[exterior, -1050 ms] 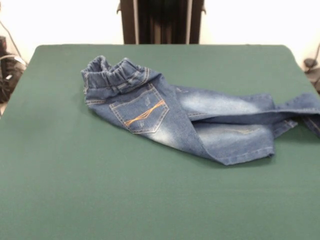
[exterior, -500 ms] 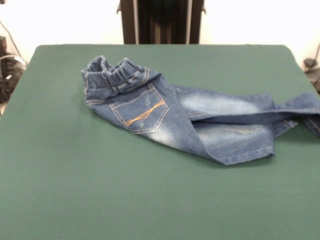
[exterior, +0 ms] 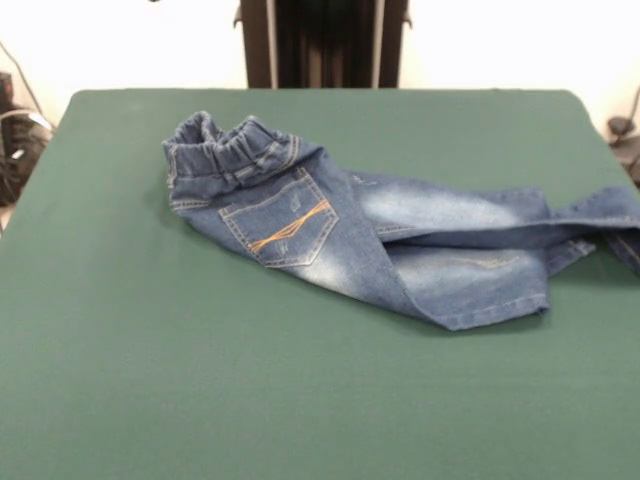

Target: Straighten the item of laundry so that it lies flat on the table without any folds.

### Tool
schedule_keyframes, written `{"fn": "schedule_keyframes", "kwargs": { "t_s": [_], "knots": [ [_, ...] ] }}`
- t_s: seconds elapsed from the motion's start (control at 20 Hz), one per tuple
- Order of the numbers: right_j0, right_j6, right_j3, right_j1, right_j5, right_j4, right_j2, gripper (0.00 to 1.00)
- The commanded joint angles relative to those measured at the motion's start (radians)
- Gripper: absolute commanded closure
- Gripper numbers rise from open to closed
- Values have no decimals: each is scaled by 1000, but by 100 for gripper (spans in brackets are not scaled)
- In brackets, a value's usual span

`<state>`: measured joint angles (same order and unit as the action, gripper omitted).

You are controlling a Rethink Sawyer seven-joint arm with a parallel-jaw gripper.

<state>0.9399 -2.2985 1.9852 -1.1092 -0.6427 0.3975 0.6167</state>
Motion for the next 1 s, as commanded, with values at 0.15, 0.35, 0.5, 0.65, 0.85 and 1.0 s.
{"fn": "schedule_keyframes", "kwargs": {
  "t_s": [0.15, 0.35, 0.5, 0.65, 0.85, 1.0],
  "knots": [
    [-172, -283, 144, -27, 58, -84, -157, 0],
    [-265, -319, 125, 4, 94, -90, -233, 0],
    [-324, -337, 114, 49, 145, -101, -286, 0],
    [-379, -346, 112, 76, 184, -124, -333, 0],
    [-434, -345, 106, 124, 238, -167, -380, 0],
    [-483, -357, 92, 171, 290, -187, -423, 0]
  ]
}}
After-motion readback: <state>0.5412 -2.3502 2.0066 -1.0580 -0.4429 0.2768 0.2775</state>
